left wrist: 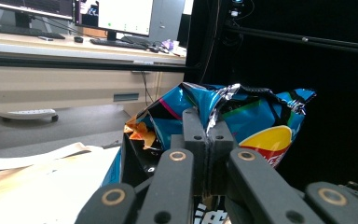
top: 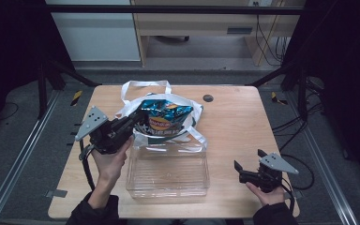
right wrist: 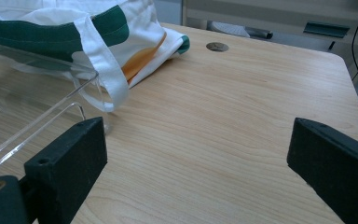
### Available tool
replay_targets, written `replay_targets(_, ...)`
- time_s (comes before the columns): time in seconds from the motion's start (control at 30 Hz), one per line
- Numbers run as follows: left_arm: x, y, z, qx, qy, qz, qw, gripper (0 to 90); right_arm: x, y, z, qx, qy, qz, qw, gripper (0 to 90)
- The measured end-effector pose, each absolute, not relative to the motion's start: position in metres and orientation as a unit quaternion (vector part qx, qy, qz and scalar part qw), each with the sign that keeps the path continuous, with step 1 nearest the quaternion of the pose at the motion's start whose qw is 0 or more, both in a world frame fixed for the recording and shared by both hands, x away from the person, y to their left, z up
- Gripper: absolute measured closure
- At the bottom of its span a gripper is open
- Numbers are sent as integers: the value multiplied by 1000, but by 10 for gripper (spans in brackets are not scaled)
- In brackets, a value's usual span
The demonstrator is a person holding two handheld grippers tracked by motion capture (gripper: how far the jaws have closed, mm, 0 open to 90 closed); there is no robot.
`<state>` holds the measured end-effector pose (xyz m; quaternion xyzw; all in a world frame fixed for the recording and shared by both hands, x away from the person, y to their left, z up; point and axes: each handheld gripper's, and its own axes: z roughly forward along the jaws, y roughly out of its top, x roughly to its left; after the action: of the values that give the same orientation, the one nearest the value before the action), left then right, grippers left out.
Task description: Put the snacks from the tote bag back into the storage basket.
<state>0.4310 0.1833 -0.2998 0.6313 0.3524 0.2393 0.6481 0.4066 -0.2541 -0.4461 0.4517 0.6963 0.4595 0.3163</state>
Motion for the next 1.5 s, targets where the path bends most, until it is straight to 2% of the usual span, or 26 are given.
replay_targets(0.7,391,176,-307,653,338,235,635,891,405,-255,-446,453,696,458,317,52)
replay_targets(1.5,372,169,-351,687,358,202,600,890,404,-256,-447,453,697,454,321,53)
